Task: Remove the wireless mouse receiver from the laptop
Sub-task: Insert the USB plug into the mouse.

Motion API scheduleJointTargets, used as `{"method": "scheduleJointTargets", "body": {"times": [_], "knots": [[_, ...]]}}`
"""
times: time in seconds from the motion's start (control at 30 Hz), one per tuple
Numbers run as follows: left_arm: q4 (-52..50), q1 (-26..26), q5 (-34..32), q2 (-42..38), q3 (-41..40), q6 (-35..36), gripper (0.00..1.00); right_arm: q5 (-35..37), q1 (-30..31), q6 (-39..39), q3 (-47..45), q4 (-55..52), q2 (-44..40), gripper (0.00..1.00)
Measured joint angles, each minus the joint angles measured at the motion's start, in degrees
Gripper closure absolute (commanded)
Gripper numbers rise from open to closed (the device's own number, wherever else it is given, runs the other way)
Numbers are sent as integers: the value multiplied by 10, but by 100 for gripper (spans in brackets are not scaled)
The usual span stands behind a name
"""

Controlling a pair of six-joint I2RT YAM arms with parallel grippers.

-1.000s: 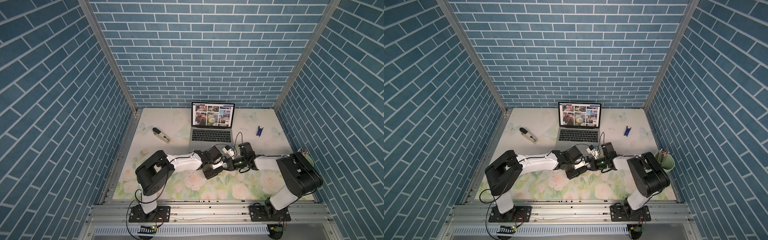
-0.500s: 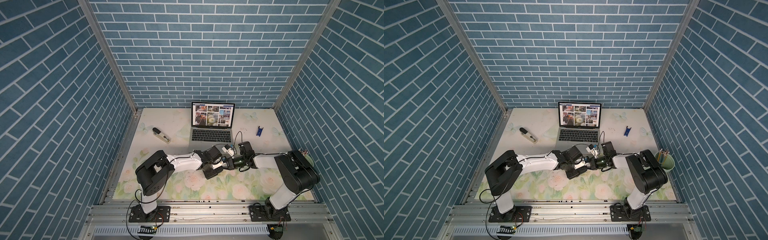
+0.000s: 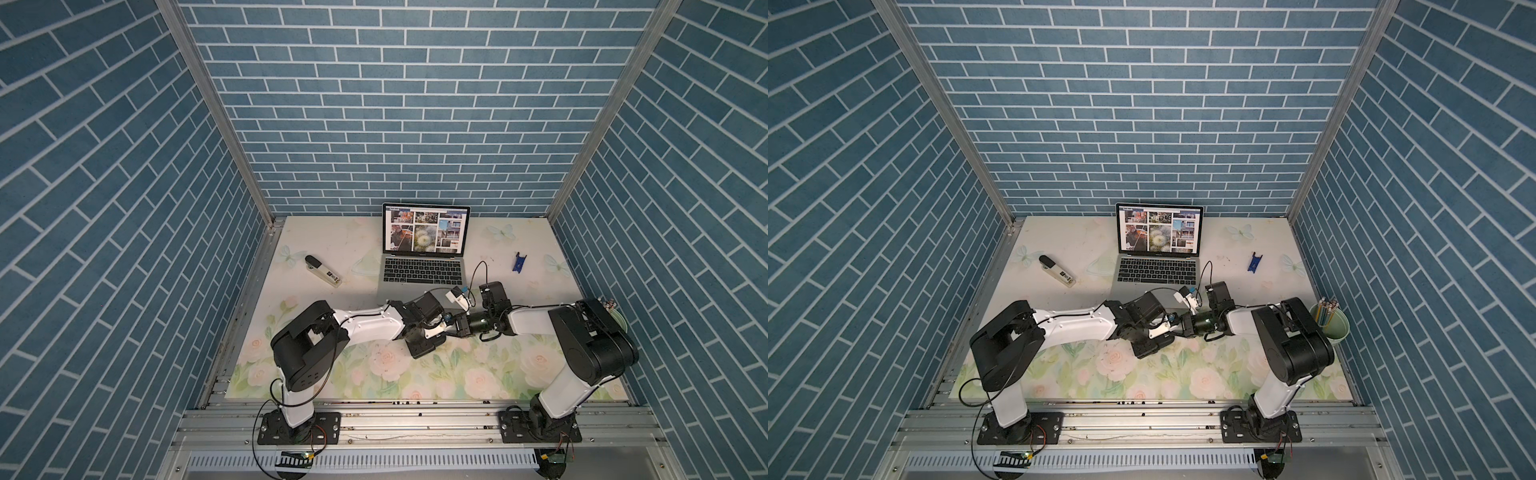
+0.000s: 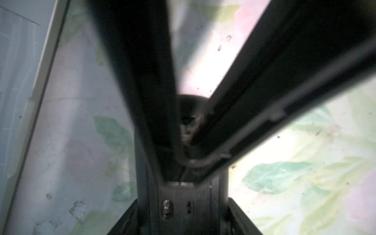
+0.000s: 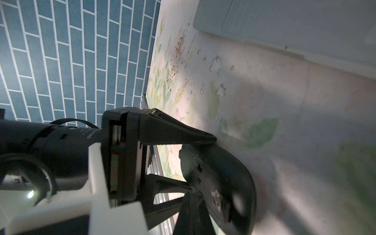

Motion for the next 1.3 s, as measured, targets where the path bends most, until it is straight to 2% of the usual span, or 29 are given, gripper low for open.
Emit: {"method": "scheduleJointTargets", "body": {"times": [0.33, 1.3], "knots": [[0, 0, 0, 0, 0, 0, 47, -4, -1, 0, 1, 13, 37, 100], [1, 0, 0, 1, 0, 0, 48, -6, -15, -9, 4, 24, 45, 100]]}}
